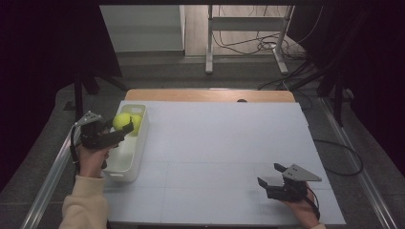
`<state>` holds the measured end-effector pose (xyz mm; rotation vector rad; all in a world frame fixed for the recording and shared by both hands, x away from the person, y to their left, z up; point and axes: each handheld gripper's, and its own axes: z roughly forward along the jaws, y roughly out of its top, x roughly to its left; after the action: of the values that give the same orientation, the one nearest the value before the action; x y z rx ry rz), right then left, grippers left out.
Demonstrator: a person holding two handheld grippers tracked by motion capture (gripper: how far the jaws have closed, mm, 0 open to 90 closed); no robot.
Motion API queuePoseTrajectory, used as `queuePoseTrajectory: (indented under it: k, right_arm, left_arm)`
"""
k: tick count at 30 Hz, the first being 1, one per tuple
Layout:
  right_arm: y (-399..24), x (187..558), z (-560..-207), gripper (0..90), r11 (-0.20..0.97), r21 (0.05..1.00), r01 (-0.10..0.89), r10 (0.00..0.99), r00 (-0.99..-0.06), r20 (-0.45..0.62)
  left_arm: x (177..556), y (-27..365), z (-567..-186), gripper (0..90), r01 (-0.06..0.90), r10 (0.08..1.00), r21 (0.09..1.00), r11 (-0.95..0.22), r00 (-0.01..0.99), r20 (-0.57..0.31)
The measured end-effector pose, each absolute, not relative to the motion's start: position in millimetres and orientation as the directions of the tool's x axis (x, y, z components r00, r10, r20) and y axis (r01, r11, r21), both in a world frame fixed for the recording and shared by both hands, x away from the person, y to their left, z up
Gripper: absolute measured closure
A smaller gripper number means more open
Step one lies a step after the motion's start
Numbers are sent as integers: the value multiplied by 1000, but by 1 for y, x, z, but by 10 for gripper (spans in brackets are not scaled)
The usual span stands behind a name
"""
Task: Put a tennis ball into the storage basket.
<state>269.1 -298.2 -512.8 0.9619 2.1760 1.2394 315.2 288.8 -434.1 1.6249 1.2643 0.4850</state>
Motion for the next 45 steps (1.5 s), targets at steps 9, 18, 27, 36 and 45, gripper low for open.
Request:
queuePoseTrajectory:
  k: [9,18,27,36,45]
  right_arm:
    - [-299,269,-512,169,351,871,344,756,-653,-46]
    - [-298,269,-513,168,353,870,343,755,-654,-48]
    - [-298,269,-513,168,352,871,343,752,-657,-46]
    - [-298,269,-513,168,353,871,343,754,-655,-48]
    - [-298,269,-513,169,354,870,343,754,-655,-48]
  left_arm:
    - [317,288,-436,263,515,903,857,3,367,-223]
    - [321,289,-441,263,551,917,834,-35,349,-192]
    - [325,287,-445,263,585,929,809,-66,331,-163]
    - [329,284,-448,262,628,936,772,-94,321,-147]
    - [329,285,-449,261,630,935,770,-100,325,-145]
